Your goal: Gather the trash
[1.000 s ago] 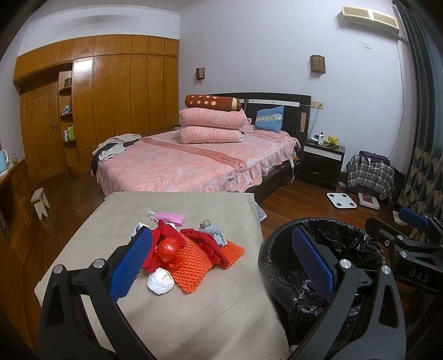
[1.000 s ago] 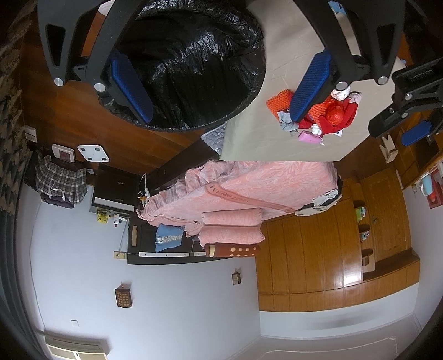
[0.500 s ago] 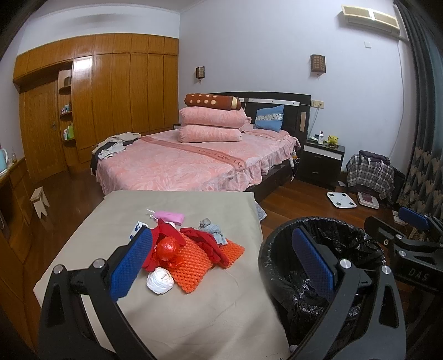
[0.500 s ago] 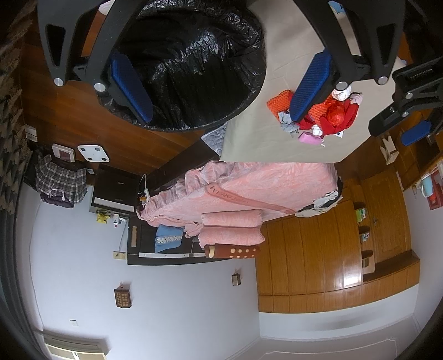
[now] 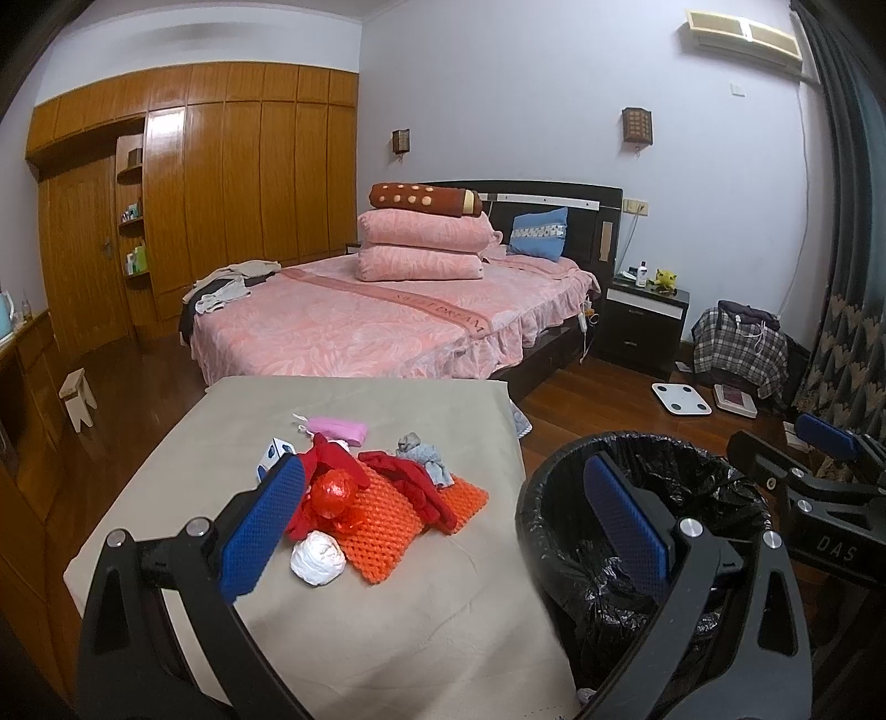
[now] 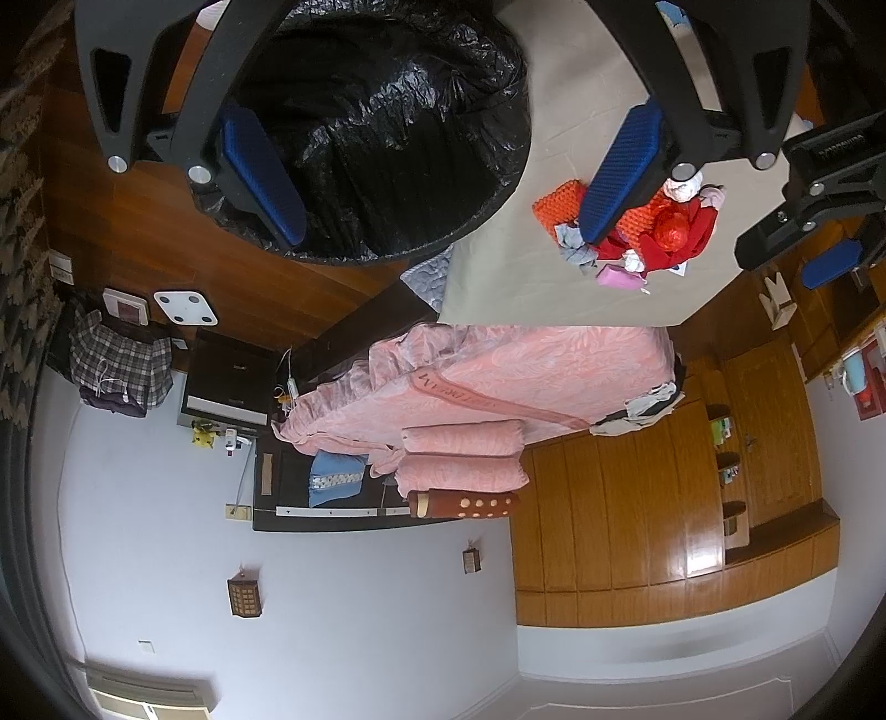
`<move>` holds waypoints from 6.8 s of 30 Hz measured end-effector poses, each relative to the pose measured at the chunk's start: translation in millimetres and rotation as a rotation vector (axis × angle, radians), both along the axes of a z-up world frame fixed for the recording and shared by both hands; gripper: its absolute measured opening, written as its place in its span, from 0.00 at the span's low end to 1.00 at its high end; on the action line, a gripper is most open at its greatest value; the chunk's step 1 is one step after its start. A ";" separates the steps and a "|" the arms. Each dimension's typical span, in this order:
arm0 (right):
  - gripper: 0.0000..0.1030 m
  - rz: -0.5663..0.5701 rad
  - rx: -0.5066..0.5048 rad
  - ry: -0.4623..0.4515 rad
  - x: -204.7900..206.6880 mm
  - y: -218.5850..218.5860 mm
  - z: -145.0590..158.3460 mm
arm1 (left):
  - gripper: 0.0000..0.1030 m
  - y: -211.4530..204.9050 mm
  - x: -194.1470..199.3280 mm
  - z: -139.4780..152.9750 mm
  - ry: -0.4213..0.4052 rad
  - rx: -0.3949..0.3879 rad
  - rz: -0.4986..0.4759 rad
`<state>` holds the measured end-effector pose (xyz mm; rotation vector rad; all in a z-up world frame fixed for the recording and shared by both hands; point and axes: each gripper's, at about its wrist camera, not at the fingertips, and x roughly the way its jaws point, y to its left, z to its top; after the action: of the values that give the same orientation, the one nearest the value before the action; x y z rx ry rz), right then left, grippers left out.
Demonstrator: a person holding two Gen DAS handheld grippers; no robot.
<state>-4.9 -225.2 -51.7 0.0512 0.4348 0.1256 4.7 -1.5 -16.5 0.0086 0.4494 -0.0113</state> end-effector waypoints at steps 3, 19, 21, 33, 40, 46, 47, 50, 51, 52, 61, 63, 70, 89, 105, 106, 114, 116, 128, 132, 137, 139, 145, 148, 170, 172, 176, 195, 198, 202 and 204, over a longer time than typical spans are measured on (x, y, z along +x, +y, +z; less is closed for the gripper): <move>0.94 0.004 0.001 0.000 -0.8 0.1 -0.4 | 0.95 -1.1 0.1 -3.5 0.004 -0.004 -0.001; 0.94 0.023 0.000 0.020 21.3 21.4 -11.7 | 0.95 14.2 5.2 -5.2 0.031 -0.023 0.000; 0.94 0.035 0.000 0.026 27.1 28.4 -13.8 | 0.95 22.6 7.7 -7.0 0.029 -0.018 0.000; 0.90 0.138 0.010 0.075 67.2 89.1 -47.7 | 0.95 114.1 22.5 -34.5 0.052 0.044 0.198; 0.81 0.195 -0.046 0.131 98.4 128.5 -78.5 | 0.95 145.7 43.1 -53.9 0.097 0.023 0.261; 0.76 0.193 -0.064 0.161 123.4 143.3 -93.0 | 0.91 140.9 67.0 -64.6 0.105 -0.008 0.222; 0.75 0.186 -0.064 0.165 126.3 142.5 -94.1 | 0.89 136.9 72.7 -67.2 0.110 -0.010 0.207; 0.75 0.170 -0.071 0.173 131.3 139.6 -97.4 | 0.78 126.3 87.5 -77.8 0.128 -0.008 0.166; 0.75 0.164 -0.078 0.176 132.9 138.1 -98.6 | 0.77 122.6 92.4 -82.1 0.137 -0.010 0.154; 0.75 0.161 -0.082 0.179 135.1 136.8 -99.1 | 0.77 119.4 97.1 -86.0 0.144 -0.013 0.142; 0.75 0.141 -0.081 0.201 145.5 123.8 -105.1 | 0.70 95.0 126.4 -110.7 0.195 -0.004 0.077; 0.75 0.144 -0.081 0.202 146.2 123.3 -105.7 | 0.54 91.9 131.6 -116.5 0.213 -0.009 0.061; 0.75 0.158 -0.085 0.189 144.4 127.2 -102.0 | 0.38 92.1 125.3 -116.0 0.202 -0.024 0.056; 0.75 0.326 -0.068 0.151 163.4 213.8 -86.8 | 0.38 179.0 77.3 -52.1 0.081 -0.132 0.220; 0.63 0.458 -0.109 0.244 191.8 290.4 -108.4 | 0.38 216.0 86.6 -72.6 0.130 -0.070 0.306; 0.53 0.484 -0.105 0.268 193.7 293.0 -112.2 | 0.38 216.4 86.5 -72.2 0.131 -0.071 0.307; 0.11 0.582 -0.049 0.252 182.3 285.8 -101.6 | 0.38 214.1 80.6 -65.6 0.111 -0.066 0.306; 0.11 0.599 -0.033 0.224 178.2 284.3 -91.3 | 0.38 211.3 80.1 -61.7 0.103 -0.069 0.300; 0.11 0.586 0.061 0.087 152.3 236.8 -24.8 | 0.38 180.7 69.9 -28.3 0.041 -0.069 0.242; 0.11 0.548 0.064 0.052 134.9 208.1 -9.7 | 0.38 156.9 71.6 -21.3 0.033 -0.068 0.192; 0.11 0.473 0.060 0.048 122.4 165.0 -3.0 | 0.38 117.0 76.2 -19.8 0.039 -0.085 0.098; 0.11 0.436 0.055 0.054 118.6 145.2 -3.5 | 0.38 98.7 78.5 -22.1 0.044 -0.091 0.057; 0.11 0.331 0.040 0.055 109.2 89.2 -7.1 | 0.38 42.8 85.6 -31.7 0.059 -0.096 -0.075; 0.11 0.269 0.024 0.063 104.5 59.5 -9.9 | 0.38 14.8 90.6 -36.5 0.066 -0.096 -0.138; 0.68 -0.103 0.003 0.117 72.8 -87.6 -48.0 | 0.78 -109.6 104.7 -62.9 0.094 -0.114 -0.401; 0.82 -0.098 0.008 0.101 70.5 -85.5 -47.7 | 0.85 -97.1 100.5 -61.3 0.080 -0.097 -0.363; 0.94 -0.067 0.014 0.080 71.5 -67.0 -44.1 | 0.88 -64.4 92.0 -56.0 0.066 -0.069 -0.292; 0.94 0.294 0.003 0.082 96.3 142.7 -55.7 | 0.90 140.7 49.4 -61.7 0.088 -0.045 0.168; 0.94 0.342 -0.005 0.088 96.7 173.2 -62.7 | 0.90 160.7 43.8 -66.0 0.090 -0.053 0.206; 0.94 0.381 -0.001 0.124 99.4 206.8 -80.3 | 0.90 185.1 36.3 -74.6 0.103 -0.058 0.254; 0.94 0.382 0.010 0.153 101.7 220.9 -91.6 | 0.90 198.2 32.3 -79.3 0.113 -0.055 0.267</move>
<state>96.9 -4.3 -143.3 -0.0128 0.5933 0.5024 37.0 196.7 -95.8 -0.1063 0.5601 0.2397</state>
